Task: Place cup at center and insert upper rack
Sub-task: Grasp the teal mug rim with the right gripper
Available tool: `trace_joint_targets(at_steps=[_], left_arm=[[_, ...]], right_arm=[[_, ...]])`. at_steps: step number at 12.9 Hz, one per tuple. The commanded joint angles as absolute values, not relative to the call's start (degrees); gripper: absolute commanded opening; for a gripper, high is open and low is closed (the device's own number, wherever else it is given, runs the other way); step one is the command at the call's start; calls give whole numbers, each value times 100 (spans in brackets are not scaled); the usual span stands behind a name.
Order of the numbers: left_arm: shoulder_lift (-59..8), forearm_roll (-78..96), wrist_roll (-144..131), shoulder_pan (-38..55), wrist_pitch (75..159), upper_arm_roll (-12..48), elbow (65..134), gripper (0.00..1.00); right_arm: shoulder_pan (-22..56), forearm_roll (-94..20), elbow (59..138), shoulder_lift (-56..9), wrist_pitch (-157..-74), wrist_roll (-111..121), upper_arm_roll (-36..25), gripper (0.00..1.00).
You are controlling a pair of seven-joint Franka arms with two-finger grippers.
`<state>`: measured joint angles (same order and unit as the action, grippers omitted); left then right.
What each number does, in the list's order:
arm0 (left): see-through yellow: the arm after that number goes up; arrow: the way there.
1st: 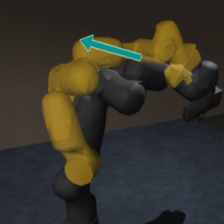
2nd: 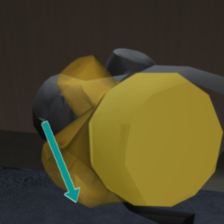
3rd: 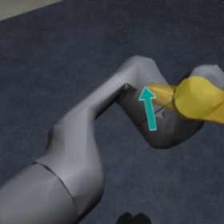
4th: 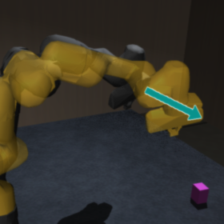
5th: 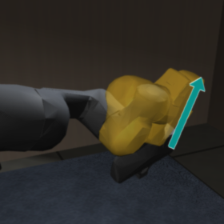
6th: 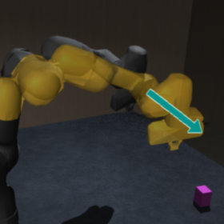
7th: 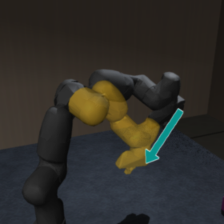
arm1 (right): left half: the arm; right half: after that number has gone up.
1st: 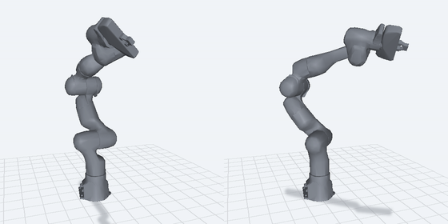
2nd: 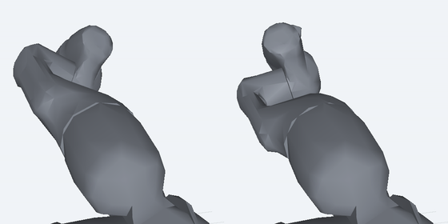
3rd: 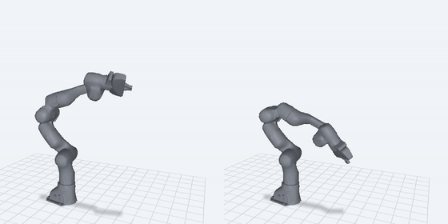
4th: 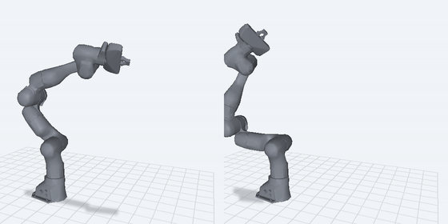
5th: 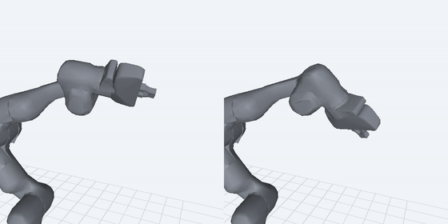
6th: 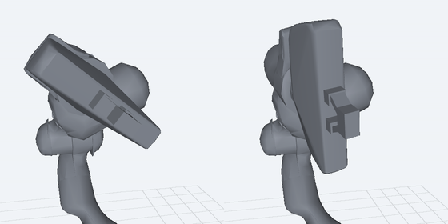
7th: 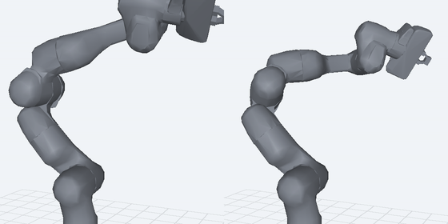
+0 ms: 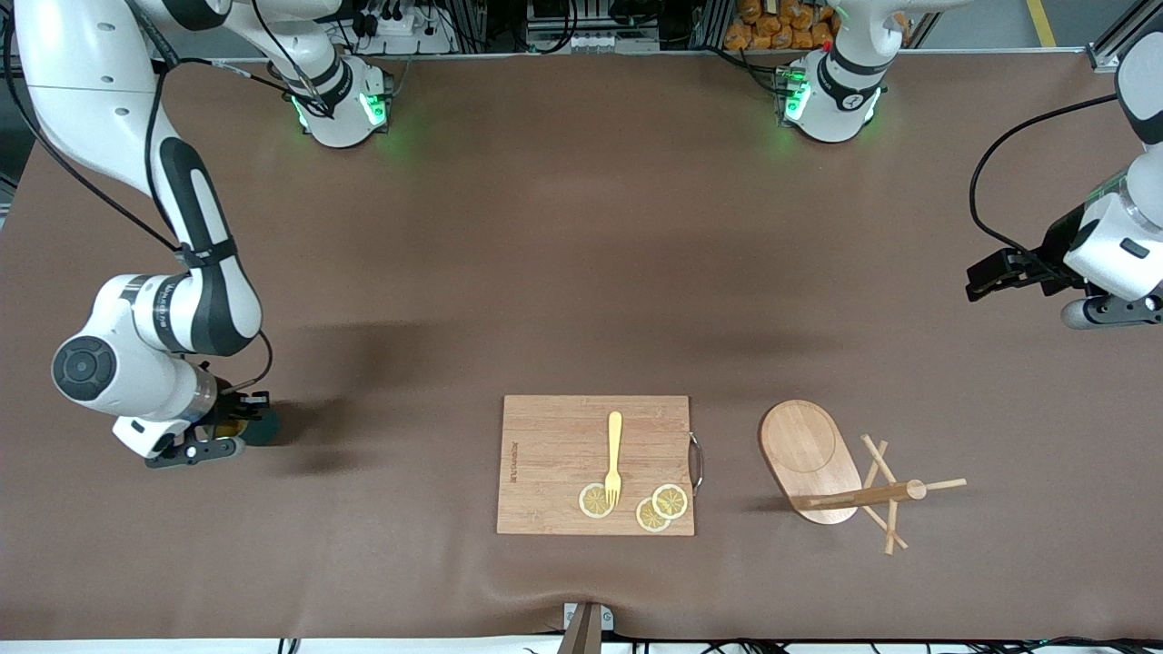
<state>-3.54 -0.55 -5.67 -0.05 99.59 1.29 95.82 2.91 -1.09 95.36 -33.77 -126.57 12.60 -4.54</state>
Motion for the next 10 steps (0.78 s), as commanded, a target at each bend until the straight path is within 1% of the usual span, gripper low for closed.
trace_joint_targets(at_steps=[1, 5, 10], left_arm=[[-396, -158, -554, -53, 9967, 149, 9448, 100], [-396, -167, -580, 17, 9958, 158, 9439, 100], [-396, -158, -457, -18, 9932, 185, 9440, 100]], right_arm=[[482, -307, 9475, -3261, -12524, 1187, -299, 0], [1150, -404, 9483, -3085, -12516, 738, -255, 0], [2142, -413, 9501, -3067, -12507, 677, -255, 0]])
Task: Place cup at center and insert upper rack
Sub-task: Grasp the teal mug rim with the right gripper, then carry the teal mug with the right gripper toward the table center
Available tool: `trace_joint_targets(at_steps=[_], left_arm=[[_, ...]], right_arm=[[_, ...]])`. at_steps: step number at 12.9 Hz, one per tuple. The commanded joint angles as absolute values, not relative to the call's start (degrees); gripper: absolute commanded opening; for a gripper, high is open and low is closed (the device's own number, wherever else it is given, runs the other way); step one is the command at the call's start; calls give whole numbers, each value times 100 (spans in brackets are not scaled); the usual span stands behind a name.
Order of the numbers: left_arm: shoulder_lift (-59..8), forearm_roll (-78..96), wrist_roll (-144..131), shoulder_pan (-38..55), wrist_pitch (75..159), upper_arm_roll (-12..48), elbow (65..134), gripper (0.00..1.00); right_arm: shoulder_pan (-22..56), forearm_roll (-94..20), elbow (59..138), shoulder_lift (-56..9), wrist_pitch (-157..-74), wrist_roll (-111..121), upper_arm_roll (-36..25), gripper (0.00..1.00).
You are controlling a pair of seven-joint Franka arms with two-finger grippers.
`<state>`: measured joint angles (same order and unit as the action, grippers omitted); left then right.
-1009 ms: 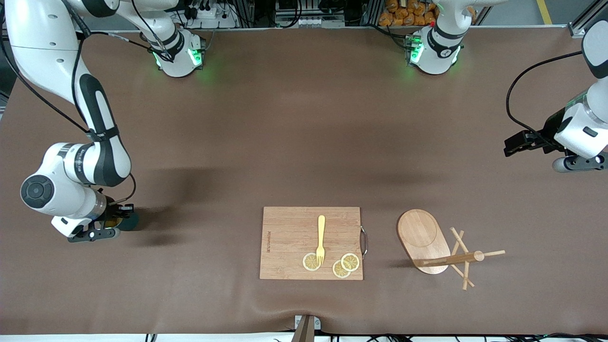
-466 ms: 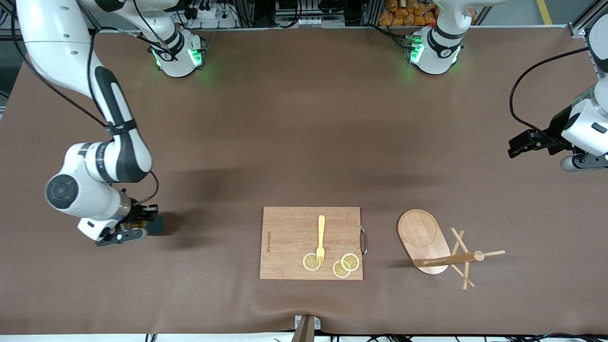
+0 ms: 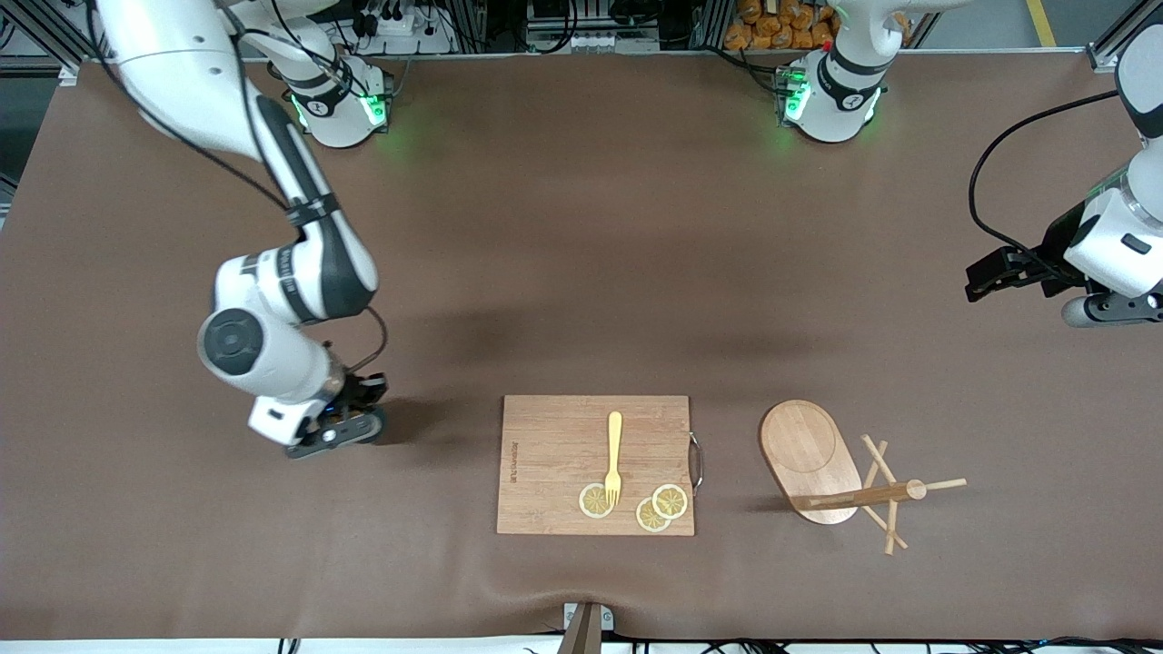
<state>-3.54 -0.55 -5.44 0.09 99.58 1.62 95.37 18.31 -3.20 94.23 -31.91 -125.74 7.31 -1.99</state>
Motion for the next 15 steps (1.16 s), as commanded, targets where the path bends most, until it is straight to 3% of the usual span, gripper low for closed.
trace_joint_targets(at_steps=[1, 15], left_arm=[[-396, -158, -570, 9, 9932, 185, 9439, 100], [-351, -105, -632, -9, 9633, 193, 9466, 100]], right_arm=[[2362, -413, 9501, -3067, -12516, 468, -255, 0], [5474, -949, 9396, -3094, -12533, -4278, -246, 0]])
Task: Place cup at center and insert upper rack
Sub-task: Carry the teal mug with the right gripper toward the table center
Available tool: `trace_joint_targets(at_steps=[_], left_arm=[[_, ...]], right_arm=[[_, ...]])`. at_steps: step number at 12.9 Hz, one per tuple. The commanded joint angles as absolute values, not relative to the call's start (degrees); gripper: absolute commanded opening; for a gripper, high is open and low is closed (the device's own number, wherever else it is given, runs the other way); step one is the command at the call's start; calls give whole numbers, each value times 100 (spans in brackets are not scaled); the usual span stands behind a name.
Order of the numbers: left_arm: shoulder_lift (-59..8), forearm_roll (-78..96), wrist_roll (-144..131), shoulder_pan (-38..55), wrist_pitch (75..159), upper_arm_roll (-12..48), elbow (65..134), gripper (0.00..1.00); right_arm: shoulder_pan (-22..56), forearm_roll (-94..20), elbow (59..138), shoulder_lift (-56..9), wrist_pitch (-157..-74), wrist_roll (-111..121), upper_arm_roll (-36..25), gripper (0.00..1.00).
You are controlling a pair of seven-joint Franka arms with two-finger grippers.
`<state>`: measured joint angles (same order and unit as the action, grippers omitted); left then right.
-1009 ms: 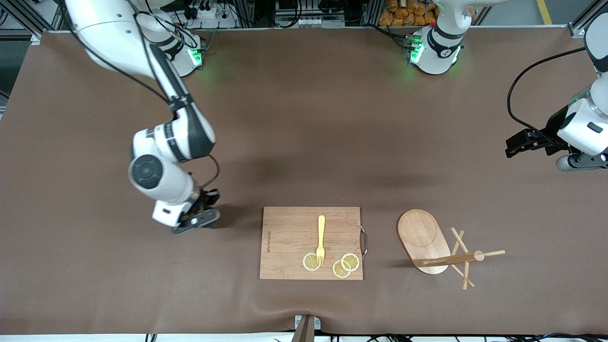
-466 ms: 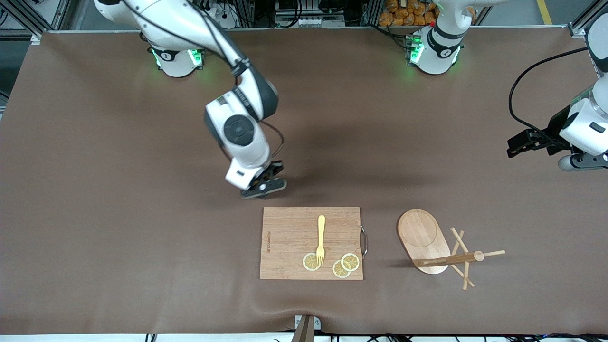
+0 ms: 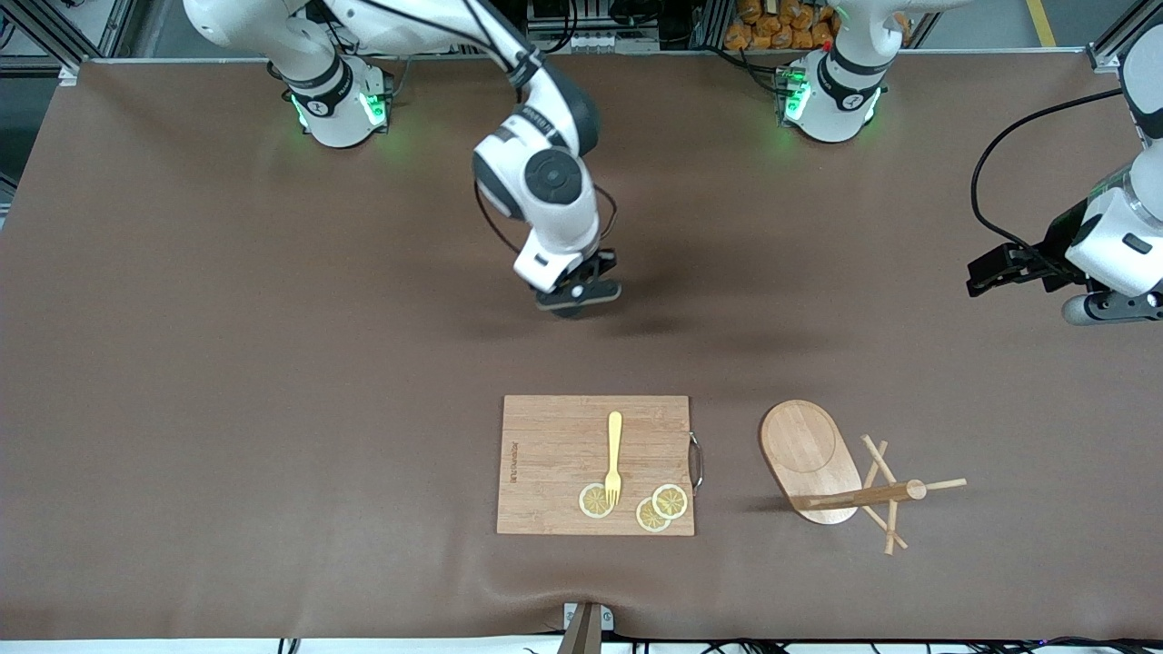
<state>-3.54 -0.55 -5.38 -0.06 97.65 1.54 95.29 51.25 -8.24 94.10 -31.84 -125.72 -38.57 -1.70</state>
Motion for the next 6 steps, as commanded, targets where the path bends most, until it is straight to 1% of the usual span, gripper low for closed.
trace_joint_targets(at_steps=[1, 6], left_arm=[[-352, -105, -711, 0, 9633, 193, 9457, 100], [-466, -79, -747, 26, 9677, 193, 9457, 100]], right_arm=[[5641, -949, 9352, -3120, -12551, -4559, -246, 0], [6178, -940, 9202, -3357, -12586, -5537, -246, 0]])
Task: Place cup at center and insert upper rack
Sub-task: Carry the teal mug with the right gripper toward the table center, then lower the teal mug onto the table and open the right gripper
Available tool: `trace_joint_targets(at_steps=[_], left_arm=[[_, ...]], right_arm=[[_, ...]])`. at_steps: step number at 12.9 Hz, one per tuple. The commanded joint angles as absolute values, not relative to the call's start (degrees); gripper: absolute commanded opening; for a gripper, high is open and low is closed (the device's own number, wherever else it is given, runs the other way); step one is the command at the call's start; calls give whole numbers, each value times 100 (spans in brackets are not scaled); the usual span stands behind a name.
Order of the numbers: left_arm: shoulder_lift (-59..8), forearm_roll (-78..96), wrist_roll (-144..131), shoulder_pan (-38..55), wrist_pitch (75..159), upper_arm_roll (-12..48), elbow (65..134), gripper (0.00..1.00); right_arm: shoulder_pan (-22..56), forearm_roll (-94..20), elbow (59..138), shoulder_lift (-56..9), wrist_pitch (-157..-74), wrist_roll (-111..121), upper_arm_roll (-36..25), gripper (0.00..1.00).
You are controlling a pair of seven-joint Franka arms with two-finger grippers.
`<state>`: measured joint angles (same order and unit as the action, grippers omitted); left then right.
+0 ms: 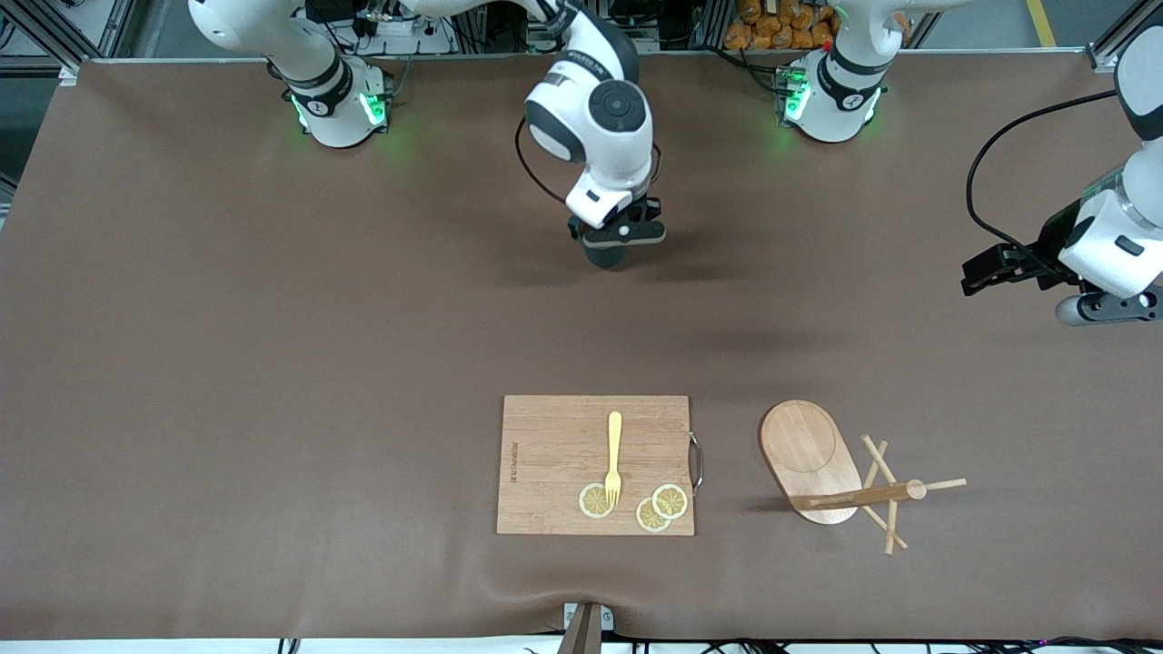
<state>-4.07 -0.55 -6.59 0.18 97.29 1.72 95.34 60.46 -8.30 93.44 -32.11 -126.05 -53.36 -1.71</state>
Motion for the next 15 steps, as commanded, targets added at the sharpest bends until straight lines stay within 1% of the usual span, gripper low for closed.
trace_joint_targets(at_steps=[1, 7, 8, 9, 10, 11, 14, 15], left_arm=[[-483, -79, -756, 26, 9677, 193, 9457, 100], [-519, 70, -835, 26, 9703, 202, 9457, 100], [-519, 70, -835, 26, 9694, 202, 9457, 100], [-519, 70, -887, 26, 9703, 202, 9466, 100], [-519, 70, -957, 26, 9703, 202, 9466, 100], [-519, 70, -984, 44, 9703, 202, 9466, 100], [-519, 70, -984, 53, 9703, 202, 9457, 100], [-510, 70, -984, 88, 9694, 193, 9457, 100]], right_arm=[[6222, -940, 9202, -3418, -12586, -5555, -246, 0], [6267, -914, 9167, -3516, -12586, -5537, -246, 0], [6267, -905, 9167, -3524, -12586, -5528, -255, 4], [6258, -888, 9167, -3524, -12586, -5528, -255, 10], [6258, -896, 9167, -3524, -12586, -5537, -255, 18], [6258, -862, 9167, -3524, -12595, -5528, -255, 27], [6258, -870, 9167, -3525, -12595, -5537, -255, 30], [6258, -905, 9167, -3516, -12595, -5537, -255, 34]])
